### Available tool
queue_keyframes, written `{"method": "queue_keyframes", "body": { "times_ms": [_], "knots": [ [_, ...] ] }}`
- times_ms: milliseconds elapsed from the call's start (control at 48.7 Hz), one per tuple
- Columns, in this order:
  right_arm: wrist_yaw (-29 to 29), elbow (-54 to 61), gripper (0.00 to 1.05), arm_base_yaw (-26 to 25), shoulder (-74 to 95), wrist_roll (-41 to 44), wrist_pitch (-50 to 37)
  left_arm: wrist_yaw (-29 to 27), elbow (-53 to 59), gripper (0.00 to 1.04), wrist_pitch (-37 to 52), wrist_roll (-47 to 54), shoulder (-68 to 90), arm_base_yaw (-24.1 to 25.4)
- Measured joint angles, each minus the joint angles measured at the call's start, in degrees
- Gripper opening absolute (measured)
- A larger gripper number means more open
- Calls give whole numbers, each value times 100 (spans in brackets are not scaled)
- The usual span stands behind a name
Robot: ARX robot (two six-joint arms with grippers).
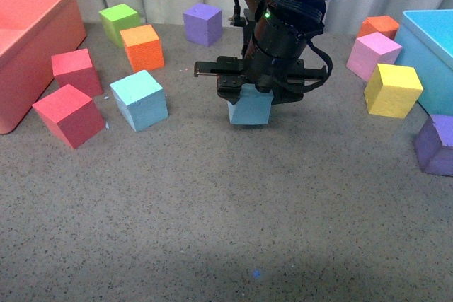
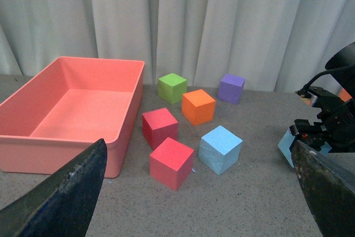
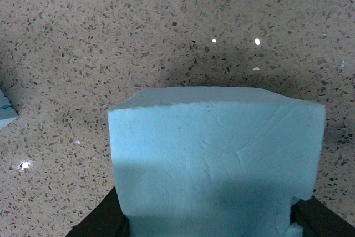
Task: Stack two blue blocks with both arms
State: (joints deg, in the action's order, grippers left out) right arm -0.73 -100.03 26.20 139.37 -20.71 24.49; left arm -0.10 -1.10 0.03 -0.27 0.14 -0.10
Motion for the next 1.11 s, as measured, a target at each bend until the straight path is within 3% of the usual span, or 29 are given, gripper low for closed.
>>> {"method": "queue_keyframes", "body": {
  "times_ms": [41,431,596,678,760,801,883,1027,1109],
  "knots": [
    [13,-11,46,15,2,26,13,0,0,98,0,0,0,0],
    [-151,505,96,114,-420,223,-614,0,0,98,0,0,0,0],
    [-549,1143,94,136,-1344,498,-1259,0,0,98,0,0,0,0],
    [-2111,2623,77,98,-1838,1342,-4498,15,0,98,0,2,0,0],
    [-2166,4398,60,-195,-2361,1784,-7390,-9,0,98,0,0,-2,0],
    [-2072,5095,51,-374,-2747,1893,-8225,-7,0,98,0,0,-2,0],
    [-1834,6078,33,-719,-3609,1993,-8992,0,0,98,0,2,-2,0],
    [-1390,7396,1,-1145,-4529,2050,-9178,9,0,98,0,0,-2,0],
    [-1185,7901,1,-1309,-4959,2072,-9178,2,0,98,0,0,-2,0]
  ]
}}
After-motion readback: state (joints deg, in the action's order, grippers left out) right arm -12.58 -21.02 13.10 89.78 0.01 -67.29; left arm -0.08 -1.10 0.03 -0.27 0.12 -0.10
